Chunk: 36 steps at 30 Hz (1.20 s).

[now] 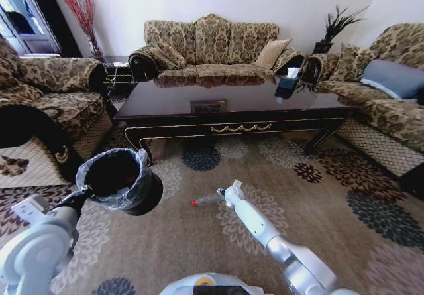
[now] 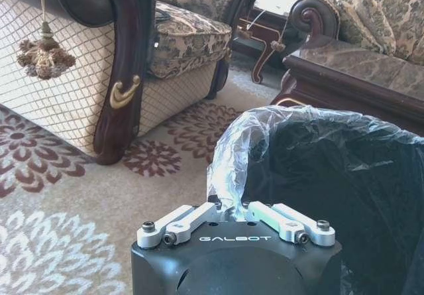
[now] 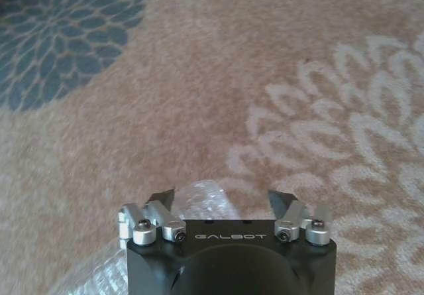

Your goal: Move to the front of the table and pick up the trash from the floor, then place it into the trash bin.

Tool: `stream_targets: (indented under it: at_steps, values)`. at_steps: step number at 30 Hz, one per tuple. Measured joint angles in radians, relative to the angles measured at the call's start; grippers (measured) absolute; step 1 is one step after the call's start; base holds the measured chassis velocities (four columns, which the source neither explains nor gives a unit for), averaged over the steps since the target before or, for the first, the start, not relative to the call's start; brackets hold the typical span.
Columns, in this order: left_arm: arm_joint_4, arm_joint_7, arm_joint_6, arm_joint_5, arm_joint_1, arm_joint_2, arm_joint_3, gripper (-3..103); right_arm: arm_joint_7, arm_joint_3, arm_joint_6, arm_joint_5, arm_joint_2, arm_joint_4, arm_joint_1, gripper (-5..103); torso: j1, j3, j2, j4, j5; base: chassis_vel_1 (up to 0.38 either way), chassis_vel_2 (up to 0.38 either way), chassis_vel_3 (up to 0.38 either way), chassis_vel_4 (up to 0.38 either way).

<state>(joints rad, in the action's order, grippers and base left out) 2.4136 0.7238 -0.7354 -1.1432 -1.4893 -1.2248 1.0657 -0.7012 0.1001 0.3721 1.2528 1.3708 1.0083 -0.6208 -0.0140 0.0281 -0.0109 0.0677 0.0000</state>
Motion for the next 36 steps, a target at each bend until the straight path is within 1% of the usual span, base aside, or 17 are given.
stream_targets:
  at_steps: [1, 4, 8, 9, 12, 14, 17, 18, 21, 26, 28, 29, 31, 33, 34, 35, 36]
  values:
    - [0.001, 0.000, 0.000, 0.000, -0.002, 0.000, 0.003, 3, 0.000, 0.011, 0.002, -0.002, -0.004, 0.007, -0.001, 73, 0.000, 0.000, 0.000, 0.0000, 0.0000, 0.000, 0.000, 0.000, 0.000]
    - [0.001, 0.000, 0.000, 0.000, -0.003, 0.003, 0.007, 3, 0.000, 0.038, 0.004, -0.005, -0.013, 0.027, -0.004, 68, 0.000, 0.000, 0.000, 0.0000, 0.0000, 0.000, 0.000, 0.000, 0.000]
    - [-0.001, -0.001, 0.000, 0.000, -0.001, 0.005, 0.007, 3, 0.002, 0.080, 0.007, -0.024, -0.028, 0.060, -0.015, 46, 0.000, 0.000, 0.000, 0.0001, 0.0000, 0.000, 0.000, 0.000, 0.000]
    - [-0.001, -0.001, 0.000, 0.000, -0.001, 0.005, 0.007, 3, 0.002, 0.080, 0.007, -0.024, -0.028, 0.060, -0.015, 46, 0.000, 0.000, 0.000, 0.0001, 0.0000, 0.000, 0.000, 0.000, 0.000]
    - [-0.005, -0.001, 0.000, 0.001, 0.003, 0.007, 0.001, 3, 0.003, 0.087, 0.008, -0.030, -0.033, 0.070, -0.018, 30, 0.000, 0.000, 0.000, 0.0001, 0.0000, 0.000, 0.000, 0.000, 0.000]
    - [-0.006, -0.001, 0.000, 0.001, 0.004, 0.008, 0.000, 3, 0.003, 0.091, 0.008, -0.032, -0.038, 0.077, -0.020, 30, 0.000, 0.000, 0.000, 0.0000, 0.0000, 0.000, 0.000, 0.000, 0.000]
    - [-0.008, -0.002, 0.000, 0.001, 0.005, 0.011, 0.001, 3, 0.006, 0.113, 0.014, -0.038, -0.061, 0.111, -0.025, 14, 0.000, 0.000, 0.000, 0.0001, 0.0000, 0.000, 0.000, 0.000, 0.000]
    - [-0.008, -0.002, 0.000, 0.001, 0.005, 0.011, 0.001, 3, 0.006, 0.113, 0.014, -0.038, -0.061, 0.111, -0.025, 14, 0.000, 0.000, 0.000, 0.0001, 0.0000, 0.000, 0.000, 0.000, 0.000]
    - [-0.010, -0.003, 0.000, 0.001, 0.007, 0.016, 0.003, 3, 0.005, 0.132, 0.031, -0.032, -0.092, 0.166, -0.034, 3, 0.000, 0.000, 0.000, 0.0000, -0.0001, 0.000, 0.000, 0.000, 0.000]
    - [-0.012, -0.003, 0.000, 0.001, 0.008, 0.015, 0.004, 3, -0.005, 0.173, 0.052, -0.030, -0.145, 0.251, -0.063, 6, 0.000, 0.000, 0.000, 0.0000, 0.0001, 0.000, 0.000, 0.000, 0.000]
    - [-0.012, -0.003, 0.000, 0.002, 0.007, 0.010, 0.003, 3, 0.035, 0.208, 0.065, -0.079, -0.196, 0.302, -0.087, 15, 0.000, 0.000, 0.000, 0.0000, 0.0000, 0.000, 0.000, 0.000, 0.000]
    - [-0.012, -0.003, 0.000, 0.002, 0.007, 0.010, 0.003, 3, 0.035, 0.208, 0.065, -0.079, -0.196, 0.302, -0.087, 15, 0.000, 0.000, 0.000, 0.0000, 0.0000, 0.000, 0.000, 0.000, 0.000]
    - [-0.012, -0.003, 0.000, 0.003, 0.004, 0.004, 0.002, 3, 0.086, 0.246, 0.052, -0.149, -0.237, 0.332, -0.104, 26, 0.000, 0.000, 0.000, 0.0005, -0.0001, 0.000, 0.000, 0.000, 0.000]
    - [-0.010, -0.004, 0.000, 0.007, -0.001, -0.001, 0.000, 3, 0.161, 0.288, 0.010, -0.224, -0.276, 0.358, -0.116, 37, 0.000, 0.000, 0.000, 0.0002, 0.0002, 0.000, 0.000, 0.000, 0.000]
    - [-0.009, -0.004, 0.000, 0.008, -0.002, -0.003, 0.000, 3, 0.196, 0.303, -0.009, -0.249, -0.292, 0.368, -0.120, 37, 0.000, 0.000, 0.000, 0.0000, 0.0001, 0.000, 0.000, 0.000, 0.000]
    - [-0.009, -0.004, 0.000, 0.008, -0.002, -0.003, 0.000, 3, 0.196, 0.303, -0.009, -0.249, -0.292, 0.368, -0.120, 37, 0.000, 0.000, 0.000, 0.0000, 0.0001, 0.000, 0.000, 0.000, 0.000]
    - [-0.008, -0.004, 0.000, 0.010, -0.004, -0.003, 0.000, 3, 0.231, 0.318, -0.031, -0.273, -0.306, 0.375, -0.122, 42, 0.000, 0.000, 0.000, 0.0000, 0.0000, 0.000, 0.000, 0.000, 0.000]
